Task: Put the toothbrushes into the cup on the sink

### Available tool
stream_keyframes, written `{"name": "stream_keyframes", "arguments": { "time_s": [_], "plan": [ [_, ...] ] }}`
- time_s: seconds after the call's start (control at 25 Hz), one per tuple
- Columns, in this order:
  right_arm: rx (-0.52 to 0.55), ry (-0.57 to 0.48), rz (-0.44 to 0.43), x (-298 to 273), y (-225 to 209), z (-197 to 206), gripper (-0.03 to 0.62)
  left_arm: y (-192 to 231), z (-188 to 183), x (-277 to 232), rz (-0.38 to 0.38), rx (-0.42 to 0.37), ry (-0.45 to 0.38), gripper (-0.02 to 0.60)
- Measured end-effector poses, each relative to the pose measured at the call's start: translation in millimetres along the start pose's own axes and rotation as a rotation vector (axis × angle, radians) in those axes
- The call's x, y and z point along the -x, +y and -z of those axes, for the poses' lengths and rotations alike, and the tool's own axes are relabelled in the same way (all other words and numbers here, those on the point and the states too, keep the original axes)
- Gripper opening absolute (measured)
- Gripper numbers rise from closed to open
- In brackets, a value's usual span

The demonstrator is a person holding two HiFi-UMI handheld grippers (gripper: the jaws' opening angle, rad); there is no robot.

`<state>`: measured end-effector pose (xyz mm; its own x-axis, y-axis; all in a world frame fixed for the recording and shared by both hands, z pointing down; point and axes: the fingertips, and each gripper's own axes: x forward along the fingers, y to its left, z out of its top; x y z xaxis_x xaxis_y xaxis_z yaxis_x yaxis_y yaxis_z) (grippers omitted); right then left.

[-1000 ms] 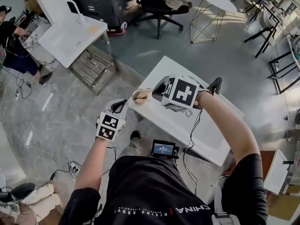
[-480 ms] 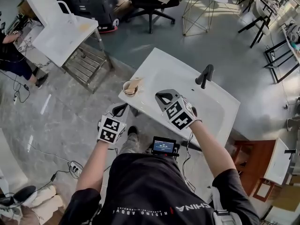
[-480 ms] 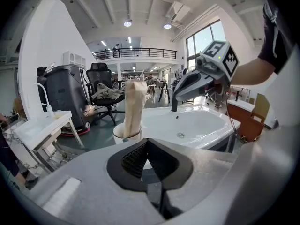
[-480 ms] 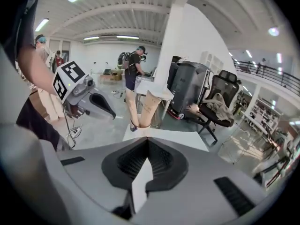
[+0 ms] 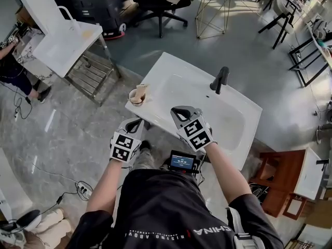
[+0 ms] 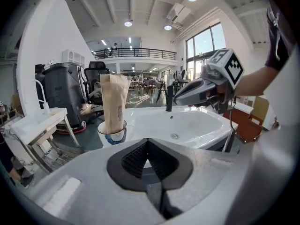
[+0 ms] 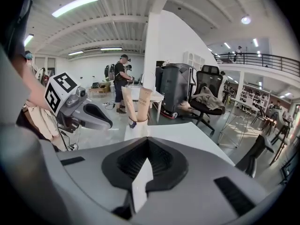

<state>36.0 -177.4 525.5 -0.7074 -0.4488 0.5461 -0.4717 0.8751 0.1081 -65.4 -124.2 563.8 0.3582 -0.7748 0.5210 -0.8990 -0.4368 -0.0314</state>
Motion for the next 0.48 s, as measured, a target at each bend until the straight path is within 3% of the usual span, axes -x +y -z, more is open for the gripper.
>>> {"name": "stream_keyframes", "arguments": {
  "time_s": [0.48],
  "plan": [
    [-0.007, -0.022, -0.034, 6.0, 0.2, 4.6, 0.009, -10.9, -12.5, -10.5, -0.006, -0.041, -0.022, 0.005]
  ]
}}
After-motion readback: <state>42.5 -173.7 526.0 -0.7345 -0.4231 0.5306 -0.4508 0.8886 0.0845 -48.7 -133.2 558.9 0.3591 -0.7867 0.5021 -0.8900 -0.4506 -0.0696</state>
